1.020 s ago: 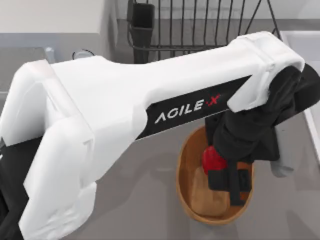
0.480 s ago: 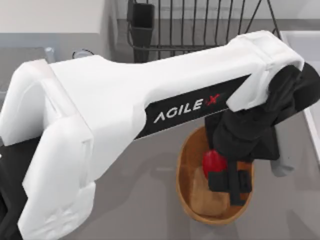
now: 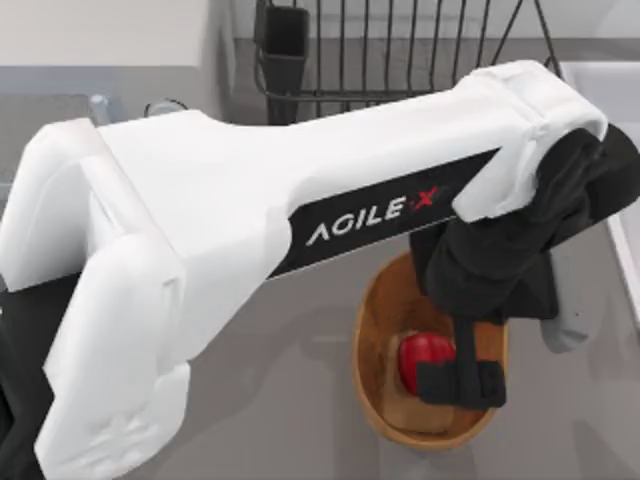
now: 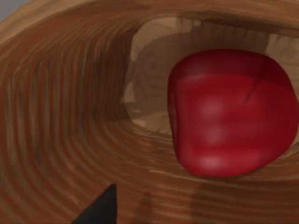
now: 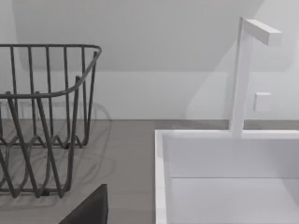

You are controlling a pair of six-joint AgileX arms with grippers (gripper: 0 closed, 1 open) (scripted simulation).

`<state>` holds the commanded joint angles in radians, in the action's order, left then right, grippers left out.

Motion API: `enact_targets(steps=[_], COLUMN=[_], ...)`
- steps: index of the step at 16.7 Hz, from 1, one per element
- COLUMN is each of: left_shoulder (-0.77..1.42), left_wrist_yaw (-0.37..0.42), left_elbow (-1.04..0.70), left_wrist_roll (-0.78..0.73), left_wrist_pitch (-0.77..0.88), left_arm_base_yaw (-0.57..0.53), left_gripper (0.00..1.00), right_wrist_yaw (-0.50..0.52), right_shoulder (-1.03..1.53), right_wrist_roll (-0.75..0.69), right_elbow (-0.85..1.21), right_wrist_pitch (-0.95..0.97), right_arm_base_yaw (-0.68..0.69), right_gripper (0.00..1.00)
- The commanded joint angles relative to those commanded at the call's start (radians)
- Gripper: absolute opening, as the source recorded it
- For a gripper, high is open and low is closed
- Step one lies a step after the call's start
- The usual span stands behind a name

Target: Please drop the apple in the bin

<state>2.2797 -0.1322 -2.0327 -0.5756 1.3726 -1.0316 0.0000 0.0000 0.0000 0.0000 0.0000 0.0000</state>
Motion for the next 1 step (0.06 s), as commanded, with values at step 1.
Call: enact_targets(steps=[1], left_shoulder=[0.0], left_wrist_yaw=[0.0], left_elbow=[0.0], left_wrist_roll=[0.0], left_wrist_pitch=[0.0], left_arm_base_yaw=[0.0], left_gripper=[1.0], right_wrist_yaw=[0.0], right_shoulder=[0.0], right_wrist_roll=[0.0], right_elbow=[0.0], right_wrist_pitch=[0.0], right_arm_base_yaw=[0.0], right_gripper=[1.0])
